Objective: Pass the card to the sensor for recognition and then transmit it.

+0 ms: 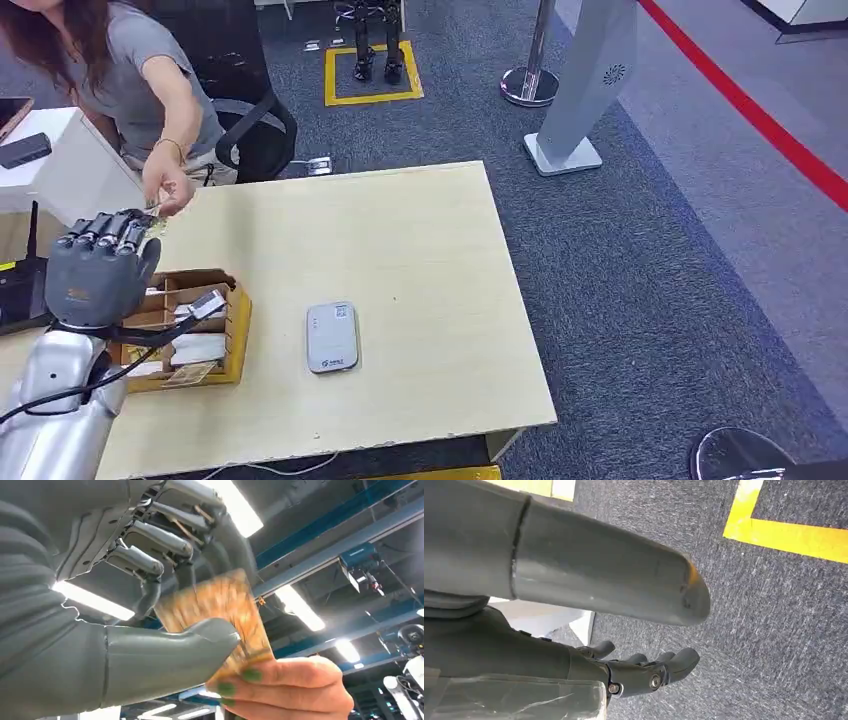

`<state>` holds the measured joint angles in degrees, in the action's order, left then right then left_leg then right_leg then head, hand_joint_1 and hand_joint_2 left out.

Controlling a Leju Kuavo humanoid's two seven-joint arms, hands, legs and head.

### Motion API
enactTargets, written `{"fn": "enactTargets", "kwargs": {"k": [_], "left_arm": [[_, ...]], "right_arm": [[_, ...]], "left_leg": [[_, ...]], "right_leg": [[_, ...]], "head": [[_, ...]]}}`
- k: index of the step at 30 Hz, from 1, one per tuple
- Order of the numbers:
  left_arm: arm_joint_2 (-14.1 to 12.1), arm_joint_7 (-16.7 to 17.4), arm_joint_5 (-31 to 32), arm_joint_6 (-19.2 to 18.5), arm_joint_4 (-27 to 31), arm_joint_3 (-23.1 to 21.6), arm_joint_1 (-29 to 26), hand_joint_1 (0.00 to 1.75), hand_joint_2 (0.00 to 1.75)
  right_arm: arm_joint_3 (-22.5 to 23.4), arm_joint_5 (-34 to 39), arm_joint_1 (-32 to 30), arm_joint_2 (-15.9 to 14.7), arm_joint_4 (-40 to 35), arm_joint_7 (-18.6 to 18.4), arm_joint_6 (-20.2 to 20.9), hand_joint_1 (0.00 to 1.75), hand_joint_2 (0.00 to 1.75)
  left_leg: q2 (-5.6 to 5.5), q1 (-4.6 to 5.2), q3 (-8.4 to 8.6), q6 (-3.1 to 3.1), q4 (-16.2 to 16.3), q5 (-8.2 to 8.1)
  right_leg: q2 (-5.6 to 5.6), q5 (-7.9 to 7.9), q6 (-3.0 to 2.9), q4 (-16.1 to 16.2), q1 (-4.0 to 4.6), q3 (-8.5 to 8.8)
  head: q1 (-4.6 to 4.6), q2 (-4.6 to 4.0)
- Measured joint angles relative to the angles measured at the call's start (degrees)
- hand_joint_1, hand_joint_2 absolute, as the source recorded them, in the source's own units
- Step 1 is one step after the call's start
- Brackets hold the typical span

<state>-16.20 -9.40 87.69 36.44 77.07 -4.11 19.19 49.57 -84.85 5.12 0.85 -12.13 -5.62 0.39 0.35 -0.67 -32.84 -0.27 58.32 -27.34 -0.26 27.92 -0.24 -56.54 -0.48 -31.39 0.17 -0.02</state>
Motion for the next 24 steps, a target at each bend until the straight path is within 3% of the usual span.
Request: {"fn": "enactTargets", "kwargs": {"k": [15,20,24], "left_arm": [[0.9,-0.8,-0.1,0.0,0.7,0.1,-1.1,0.0,1.75],[5.4,-13.2,-8.2,0.0,3.5,1.0,-4.6,0.0,1.75],[9.7,-17.9,-15.2,0.0,6.5,1.0,-9.5,0.0,1.75]], "right_arm": [[0.0,0.0,-0.2,0.0,0.0,0.0,-0.6,0.0,0.0],[0.2,0.8,-0.4,0.0,0.0,0.0,-1.0,0.0,0.0],[0.6,1.4,-0.7,0.0,0.0,-0.4,-1.0,0.0,0.0]], "left_leg": [[0.0,0.01,0.0,0.0,0.0,0.0],[0.0,0.05,0.0,0.02,0.0,-0.02],[0.04,0.06,0.0,0.05,0.0,-0.05]], "right_leg": [[0.0,0.0,0.0,0.0,0.0,0.01],[0.0,0.01,0.01,0.0,-0.05,0.01],[0.04,0.01,0.02,0.0,-0.06,0.01]], "head": [[0.0,0.0],[0.0,0.0],[0.02,0.0]]}}
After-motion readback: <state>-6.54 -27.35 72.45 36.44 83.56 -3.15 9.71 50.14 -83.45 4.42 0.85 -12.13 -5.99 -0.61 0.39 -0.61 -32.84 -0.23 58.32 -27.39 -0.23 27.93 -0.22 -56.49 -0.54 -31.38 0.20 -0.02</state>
